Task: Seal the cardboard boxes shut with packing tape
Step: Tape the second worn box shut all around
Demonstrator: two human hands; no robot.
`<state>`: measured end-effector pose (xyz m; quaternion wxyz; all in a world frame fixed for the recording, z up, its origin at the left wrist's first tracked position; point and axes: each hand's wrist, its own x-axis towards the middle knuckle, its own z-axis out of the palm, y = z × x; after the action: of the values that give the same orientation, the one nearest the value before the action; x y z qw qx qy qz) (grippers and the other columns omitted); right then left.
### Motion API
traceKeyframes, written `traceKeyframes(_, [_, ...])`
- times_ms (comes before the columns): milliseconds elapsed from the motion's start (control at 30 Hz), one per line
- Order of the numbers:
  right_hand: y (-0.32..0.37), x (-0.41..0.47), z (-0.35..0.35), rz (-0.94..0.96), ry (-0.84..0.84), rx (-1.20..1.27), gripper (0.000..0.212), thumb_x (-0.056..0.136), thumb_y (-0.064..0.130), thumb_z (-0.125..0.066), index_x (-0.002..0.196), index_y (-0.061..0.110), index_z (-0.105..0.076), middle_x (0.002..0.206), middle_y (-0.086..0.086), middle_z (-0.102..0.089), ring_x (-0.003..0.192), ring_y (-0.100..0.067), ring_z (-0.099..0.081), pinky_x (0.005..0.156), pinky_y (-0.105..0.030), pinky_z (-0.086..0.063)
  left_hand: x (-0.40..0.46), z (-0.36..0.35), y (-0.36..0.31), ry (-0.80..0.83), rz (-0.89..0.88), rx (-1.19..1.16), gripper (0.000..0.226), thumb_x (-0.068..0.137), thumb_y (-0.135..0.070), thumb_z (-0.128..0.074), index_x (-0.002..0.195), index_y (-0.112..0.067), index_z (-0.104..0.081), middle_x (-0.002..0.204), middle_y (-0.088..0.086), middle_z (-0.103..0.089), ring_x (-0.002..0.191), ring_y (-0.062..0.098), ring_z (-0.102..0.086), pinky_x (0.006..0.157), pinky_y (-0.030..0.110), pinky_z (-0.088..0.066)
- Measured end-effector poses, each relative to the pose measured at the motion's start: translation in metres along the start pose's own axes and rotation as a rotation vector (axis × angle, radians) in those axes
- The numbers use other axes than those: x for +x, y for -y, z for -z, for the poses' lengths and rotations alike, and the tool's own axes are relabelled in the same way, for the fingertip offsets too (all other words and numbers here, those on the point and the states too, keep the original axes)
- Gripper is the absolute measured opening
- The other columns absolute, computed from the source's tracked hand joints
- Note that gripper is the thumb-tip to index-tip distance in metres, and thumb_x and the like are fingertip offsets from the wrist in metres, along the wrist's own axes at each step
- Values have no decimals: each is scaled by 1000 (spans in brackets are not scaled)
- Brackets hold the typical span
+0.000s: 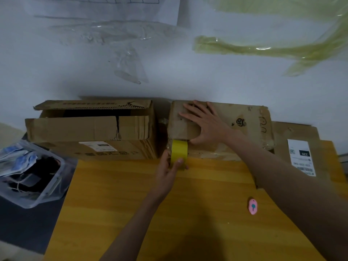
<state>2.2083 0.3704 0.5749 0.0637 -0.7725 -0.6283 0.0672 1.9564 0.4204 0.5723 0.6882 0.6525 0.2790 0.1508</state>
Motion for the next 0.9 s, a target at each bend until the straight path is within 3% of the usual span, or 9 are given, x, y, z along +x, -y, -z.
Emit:
traceKeyframes(167, [0,3,9,-11,140,21,108,69,75,-54,159,39,-8,168,5,4,154,-23,13,120,-61,6,3,3,6,70,9,7,30,104,-15,-52,131,-1,-51,104,17,-67,91,22,-70,81,25,-52])
traceKeyframes(300, [11,3,18,-29,214,-50,111,75,64,-68,159,40,0,168,4,9,153,-28,17,118,-66,5,0,4,-2,42,16,-19,25,104,-19,-54,126,-9,-53,99,19,-66,85,25,-69,77,26,-53])
traceKeyframes(467, [25,-12,15,4,187,-83,106,74,70,-64,158,44,-5,168,1,-3,154,-31,7,117,-71,-5,-28,-1,-13,35,40,-47,22,104,-21,-52,122,-8,-53,97,25,-63,80,20,-67,71,23,-52])
traceKeyframes(733, [75,-42,8,13,219,-48,100,78,76,-60,158,45,-7,168,0,-5,154,-32,5,117,-70,-3,-89,0,-14,-36,120,-46,28,102,-31,-53,127,-18,-54,100,13,-65,81,18,-69,73,25,-53])
traceKeyframes(900, [117,-70,-4,24,259,-41,105,76,73,-64,157,47,-4,167,2,1,153,-31,9,118,-69,1,-144,12,-12,-122,79,-58,28,100,-32,-53,119,-12,-56,90,16,-66,76,23,-68,69,27,-54])
